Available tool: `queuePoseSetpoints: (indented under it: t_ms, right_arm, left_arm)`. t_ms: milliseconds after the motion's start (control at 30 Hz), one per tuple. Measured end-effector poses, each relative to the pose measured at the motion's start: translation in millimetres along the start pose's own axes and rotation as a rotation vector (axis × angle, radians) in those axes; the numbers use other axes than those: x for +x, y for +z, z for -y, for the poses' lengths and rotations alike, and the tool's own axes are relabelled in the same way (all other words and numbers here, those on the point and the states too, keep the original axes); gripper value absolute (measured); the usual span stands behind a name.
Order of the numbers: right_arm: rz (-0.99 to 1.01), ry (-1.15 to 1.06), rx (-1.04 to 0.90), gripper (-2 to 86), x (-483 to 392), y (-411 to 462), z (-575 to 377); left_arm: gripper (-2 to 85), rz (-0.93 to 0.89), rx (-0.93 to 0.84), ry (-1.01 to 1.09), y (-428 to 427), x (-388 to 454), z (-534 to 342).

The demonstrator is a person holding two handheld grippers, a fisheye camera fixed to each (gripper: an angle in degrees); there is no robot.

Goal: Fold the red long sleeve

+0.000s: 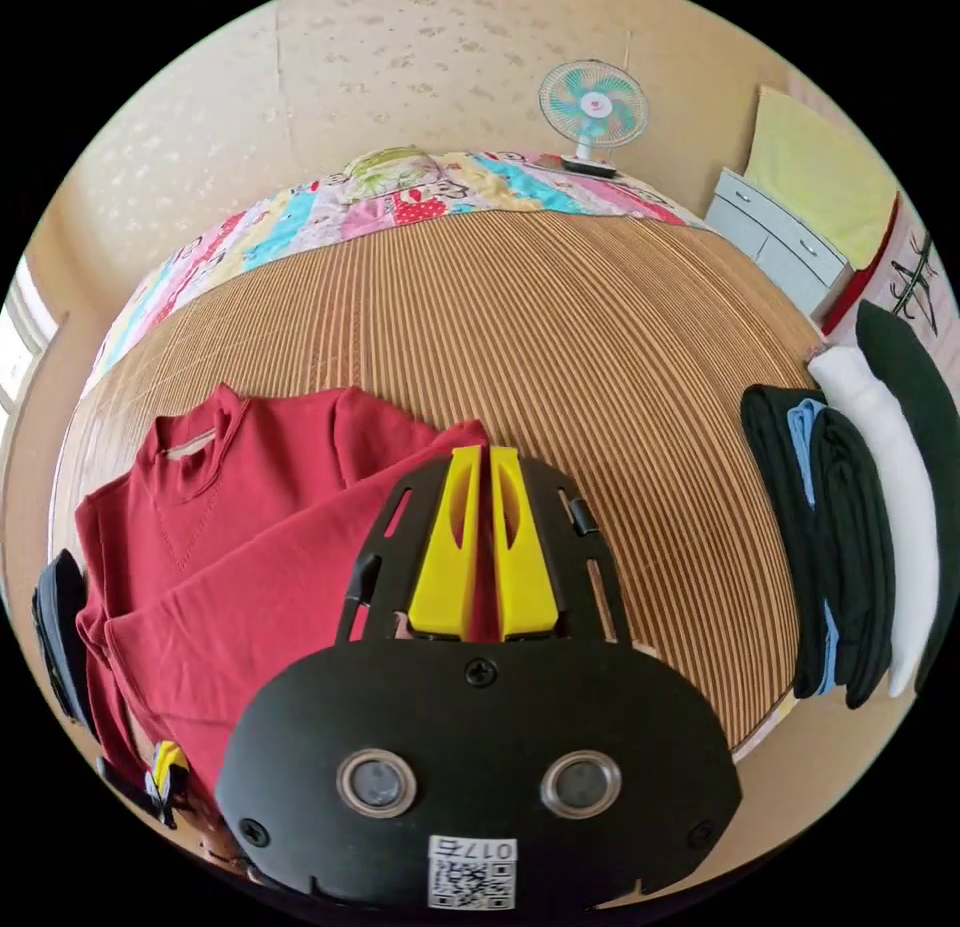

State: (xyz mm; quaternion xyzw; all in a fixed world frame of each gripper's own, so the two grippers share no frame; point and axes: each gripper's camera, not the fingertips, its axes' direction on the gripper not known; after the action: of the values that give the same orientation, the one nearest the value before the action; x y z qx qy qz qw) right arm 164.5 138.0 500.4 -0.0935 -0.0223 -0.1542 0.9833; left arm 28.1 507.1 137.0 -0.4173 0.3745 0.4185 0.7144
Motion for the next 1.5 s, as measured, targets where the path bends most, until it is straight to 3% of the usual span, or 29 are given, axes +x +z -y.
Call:
queuePoseSetpoints:
  t_ms: [100,233,333,400,467,533,633,700,900,1000,1133,1233,1500]
  right_arm:
    - [0.040,0.043,-0.120,4.8,19,30,1]
    - [-0.044,-0.035,0.041,7.6,15,-9,-15]
    - [0.061,-0.139,0.195,8.8,1,-57,-55]
    - [0.310,-0.181,0.158,9.8,-9,-80,-83]
    - [0.780,-0.435,0.110,11.3,-42,-95,-129]
    - [0.907,-0.597,-0.007,12.5,-81,-88,-161]
    - [0.763,-0.727,-0.260,9.8,-133,-53,-202]
    - [0.647,-0.715,-0.153,4.3,-126,-67,-214]
    - [0.856,-0.577,0.072,3.1,-72,-128,-200]
    - [0.684,-0.686,-0.181,9.4,-89,-105,-188]
    - [0.613,-0.747,-0.232,10.8,-64,-84,-218]
    - [0.477,-0.813,-0.111,6.2,-46,-84,-243]
    - [0.626,-0.524,0.146,4.7,28,-140,-209]
  left_arm:
    - [-0.3,-0.006,-0.001,-0.002,1,-1,1]
    - [-0.4,-0.001,-0.001,0.000,3,0,2]
    - [-0.4,0.001,0.000,0.001,4,1,3]
    - [-0.4,0.003,0.001,0.002,4,2,4]
    - [-0.4,0.005,0.001,0.003,4,3,4]
    - [-0.4,0.004,0.001,0.002,5,3,5]
    - [-0.4,0.010,0.002,0.001,5,5,5]
    - [-0.4,0.013,0.003,0.003,5,6,6]
    - [-0.3,0.018,0.004,0.006,6,9,7]
    - [-0.2,0.011,0.004,0.003,5,10,8]
    - [-0.2,0.022,0.007,0.009,6,14,9]
    - [-0.2,0.026,0.006,0.010,6,16,10]
    - [-0.1,0.023,0.009,0.011,5,21,12]
